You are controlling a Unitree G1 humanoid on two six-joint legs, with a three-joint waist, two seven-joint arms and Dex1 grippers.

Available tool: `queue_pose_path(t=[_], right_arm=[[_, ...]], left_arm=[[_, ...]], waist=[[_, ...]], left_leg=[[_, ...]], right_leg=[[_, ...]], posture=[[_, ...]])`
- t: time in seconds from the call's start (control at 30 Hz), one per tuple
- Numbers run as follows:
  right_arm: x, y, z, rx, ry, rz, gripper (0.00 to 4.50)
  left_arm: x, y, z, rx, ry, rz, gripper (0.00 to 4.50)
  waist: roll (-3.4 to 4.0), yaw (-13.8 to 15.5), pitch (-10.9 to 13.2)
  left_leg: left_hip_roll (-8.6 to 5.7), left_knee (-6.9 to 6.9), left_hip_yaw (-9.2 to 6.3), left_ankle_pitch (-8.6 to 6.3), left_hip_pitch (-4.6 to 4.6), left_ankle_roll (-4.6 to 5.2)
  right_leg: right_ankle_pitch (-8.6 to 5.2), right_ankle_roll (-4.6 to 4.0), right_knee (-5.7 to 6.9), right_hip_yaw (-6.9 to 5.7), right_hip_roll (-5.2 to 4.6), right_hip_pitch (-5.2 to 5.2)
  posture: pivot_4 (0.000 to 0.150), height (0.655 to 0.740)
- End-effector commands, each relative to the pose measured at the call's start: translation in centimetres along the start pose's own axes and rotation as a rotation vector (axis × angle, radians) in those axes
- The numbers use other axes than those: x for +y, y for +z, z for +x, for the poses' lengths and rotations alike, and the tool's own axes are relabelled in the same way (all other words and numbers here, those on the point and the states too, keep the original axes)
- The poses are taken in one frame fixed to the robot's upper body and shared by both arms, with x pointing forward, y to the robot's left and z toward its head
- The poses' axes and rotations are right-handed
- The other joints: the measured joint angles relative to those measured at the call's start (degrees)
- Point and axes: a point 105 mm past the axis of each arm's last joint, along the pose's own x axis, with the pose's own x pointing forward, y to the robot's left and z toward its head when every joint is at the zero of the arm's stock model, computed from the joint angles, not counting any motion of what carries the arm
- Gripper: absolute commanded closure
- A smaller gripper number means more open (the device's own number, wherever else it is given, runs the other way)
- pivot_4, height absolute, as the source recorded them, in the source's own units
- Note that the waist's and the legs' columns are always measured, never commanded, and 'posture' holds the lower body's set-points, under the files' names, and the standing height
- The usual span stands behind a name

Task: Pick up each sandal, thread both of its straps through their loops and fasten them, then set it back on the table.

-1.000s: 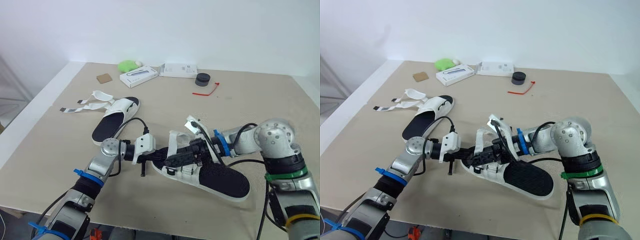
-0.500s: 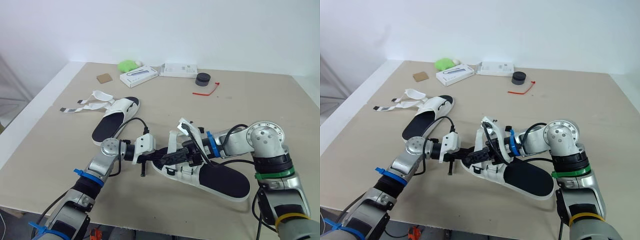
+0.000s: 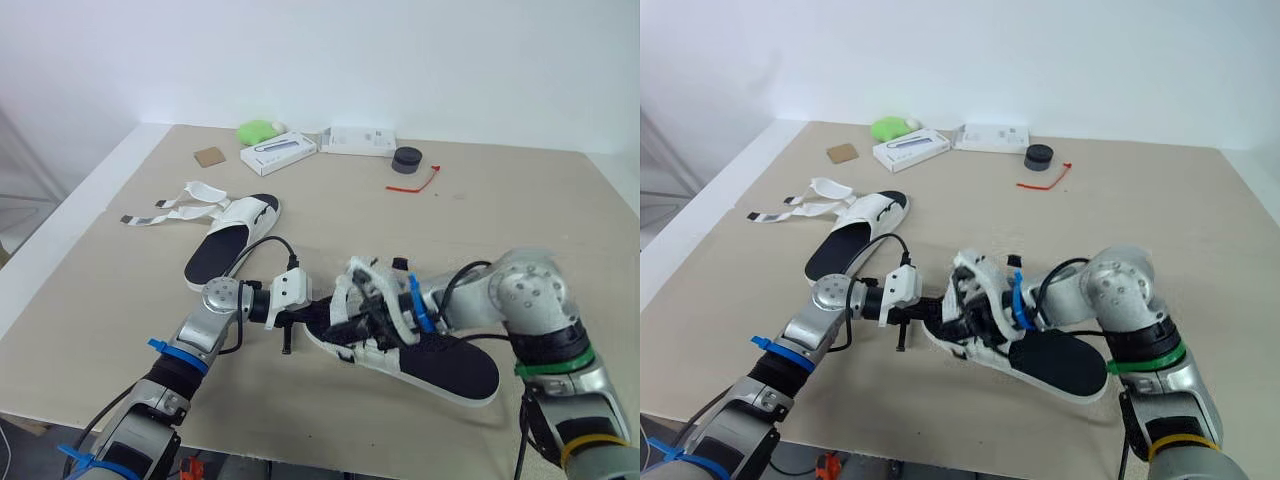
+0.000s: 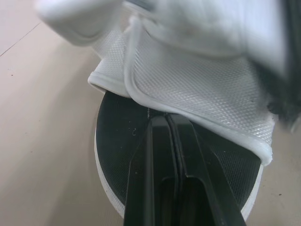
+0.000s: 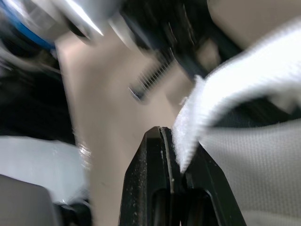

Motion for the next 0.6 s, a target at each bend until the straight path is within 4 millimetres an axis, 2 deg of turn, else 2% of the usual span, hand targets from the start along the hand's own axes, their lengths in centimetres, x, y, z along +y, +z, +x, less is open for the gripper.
queue_pose_path(t=[0.03,0.13,0.27,0.33,0.43,0.47,0.5,0.6], right_arm=[[-0.9,-2.1,0.6,0.098,-0.058,0.015,4.49],[-1.5,-2.5,0.6,0.124,-0.101,0.002,4.49],[-1.1,-2.4,0.3,0.110,-0.076,-0.012,4.49],[-0.6,-1.8,-0.2,0.069,-0.034,-0.013,3.63],[0.6,-0.4,-1.3,-0.003,0.066,-0.011,2.90],[0.7,-0.2,-1.5,-0.008,0.071,-0.013,2.38],[1.0,0.3,-2.2,-0.035,0.113,-0.002,2.17],[2.7,1.3,-4.8,-0.110,0.246,-0.002,2.17]], left_arm=[[-3.4,-5.2,0.6,0.173,-0.113,-0.155,4.50],[-3.3,-5.1,0.6,0.174,-0.114,-0.153,4.50],[-3.2,-5.1,0.7,0.174,-0.112,-0.152,4.50],[-3.2,-5.1,0.7,0.174,-0.112,-0.152,4.50],[-3.2,-5.1,0.7,0.173,-0.111,-0.153,4.50],[-3.2,-5.1,0.7,0.173,-0.111,-0.153,4.50],[-3.2,-5.1,0.7,0.173,-0.111,-0.153,4.50],[-3.1,-5.1,0.8,0.170,-0.110,-0.153,4.50]], waist=[[-0.02,0.0,0.0],[-0.04,0.0,0.0],[-0.07,0.0,-0.1],[-0.07,0.0,-0.1],[-0.04,0.0,0.0],[-0.04,0.0,0.0],[-0.04,0.0,0.0],[-0.03,0.1,0.1]], left_leg=[[0.00,0.00,-0.01,0.00,0.03,0.00],[0.01,0.00,-0.03,-0.02,0.09,0.01],[0.00,0.00,-0.03,-0.04,0.12,0.00],[-0.01,0.00,-0.04,-0.04,0.11,-0.01],[-0.02,0.00,-0.05,-0.06,0.11,-0.05],[-0.02,0.00,-0.05,-0.07,0.09,-0.06],[-0.02,0.00,-0.06,-0.07,0.09,-0.06],[-0.02,0.00,-0.08,-0.07,0.07,-0.06]], right_leg=[[0.00,0.00,0.00,-0.01,0.01,-0.03],[-0.05,-0.02,0.00,-0.03,0.01,-0.05],[-0.08,-0.01,0.00,-0.02,0.00,-0.04],[-0.09,0.00,-0.01,-0.02,0.00,-0.03],[-0.11,-0.01,-0.01,-0.02,0.00,-0.03],[-0.11,-0.01,-0.01,-0.02,0.00,-0.01],[-0.11,-0.01,-0.01,-0.02,0.00,-0.02],[-0.11,-0.01,-0.01,-0.02,0.00,0.02]], posture=[[0.150,0.7400],[0.150,0.7400],[0.150,0.7400],[0.150,0.7400],[0.150,0.7400],[0.150,0.7400],[0.150,0.7400],[0.150,0.7400]])
